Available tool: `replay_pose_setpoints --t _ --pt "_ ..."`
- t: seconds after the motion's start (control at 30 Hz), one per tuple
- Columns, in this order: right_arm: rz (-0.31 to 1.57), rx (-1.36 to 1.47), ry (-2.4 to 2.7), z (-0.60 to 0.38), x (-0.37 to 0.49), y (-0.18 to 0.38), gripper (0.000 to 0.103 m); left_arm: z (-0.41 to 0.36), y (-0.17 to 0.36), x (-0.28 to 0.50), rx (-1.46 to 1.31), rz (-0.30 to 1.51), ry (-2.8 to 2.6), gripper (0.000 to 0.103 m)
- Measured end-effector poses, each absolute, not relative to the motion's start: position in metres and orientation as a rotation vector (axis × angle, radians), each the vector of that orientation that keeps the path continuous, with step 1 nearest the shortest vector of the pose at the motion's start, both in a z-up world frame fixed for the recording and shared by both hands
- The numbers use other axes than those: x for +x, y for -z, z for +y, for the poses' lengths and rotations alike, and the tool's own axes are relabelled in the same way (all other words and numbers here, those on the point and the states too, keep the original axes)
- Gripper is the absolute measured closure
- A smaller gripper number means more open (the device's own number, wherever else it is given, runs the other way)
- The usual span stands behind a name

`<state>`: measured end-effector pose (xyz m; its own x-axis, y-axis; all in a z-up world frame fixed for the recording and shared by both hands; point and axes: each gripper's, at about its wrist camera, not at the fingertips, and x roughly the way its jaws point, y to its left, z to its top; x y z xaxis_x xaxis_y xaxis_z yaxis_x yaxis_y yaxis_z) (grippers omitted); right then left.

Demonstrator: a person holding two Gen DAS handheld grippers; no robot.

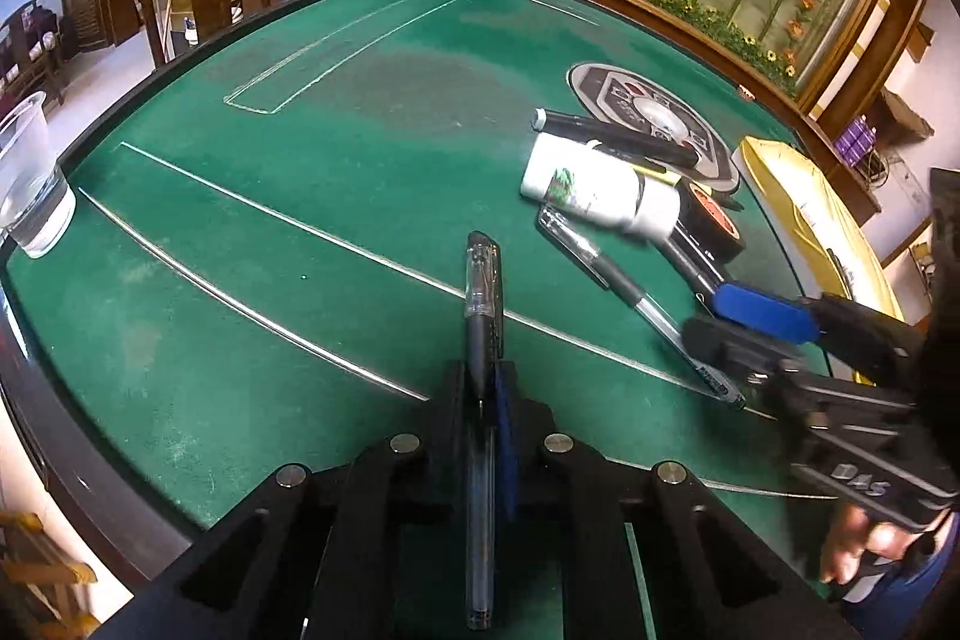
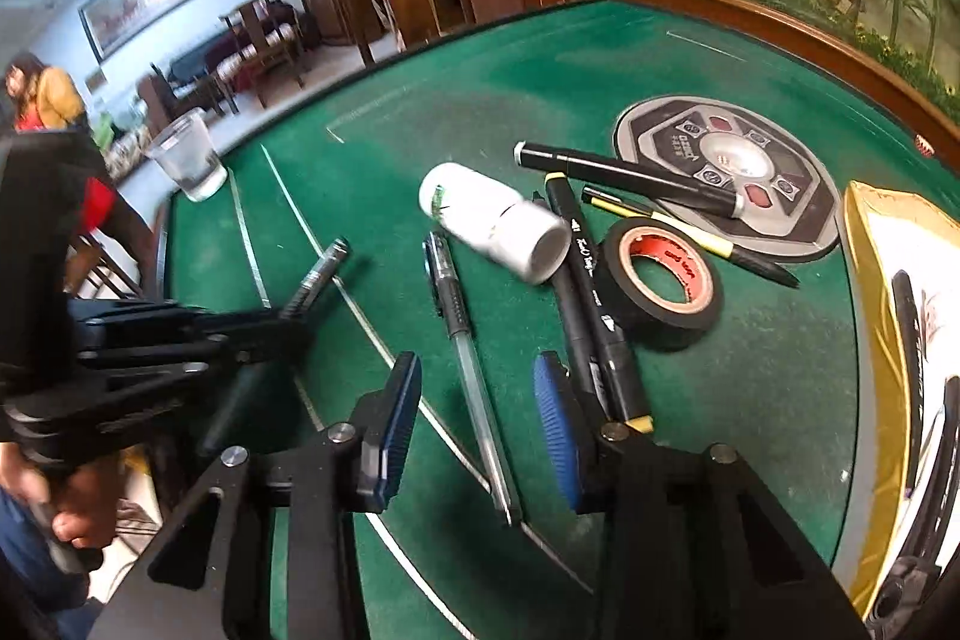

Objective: Organize rigid objects
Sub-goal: 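Grasp a clear ballpoint pen with the left tool while the right tool grasps another clear pen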

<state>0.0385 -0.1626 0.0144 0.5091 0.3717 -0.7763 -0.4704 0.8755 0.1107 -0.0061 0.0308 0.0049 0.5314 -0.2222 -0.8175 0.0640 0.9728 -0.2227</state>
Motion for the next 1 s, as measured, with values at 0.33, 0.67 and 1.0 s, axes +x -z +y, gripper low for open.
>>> replay_pose_setpoints --t 0.33,0.67,1.0 --pt "0.911 -0.247 -0.473 -0.142 0.044 0.002 0.095 0.016 -0.005 -0.010 -0.056 0.939 0.109 0.093" --pt "0.893 -0.127 -0.556 -0.154 0.026 -0.012 0.095 -0.001 -0.019 -0.017 0.063 0.827 0.011 0.093" --pt "0.878 -0.104 -0.588 -0.151 0.021 -0.018 0.095 0.000 -0.023 -0.021 0.094 0.803 -0.037 0.093"
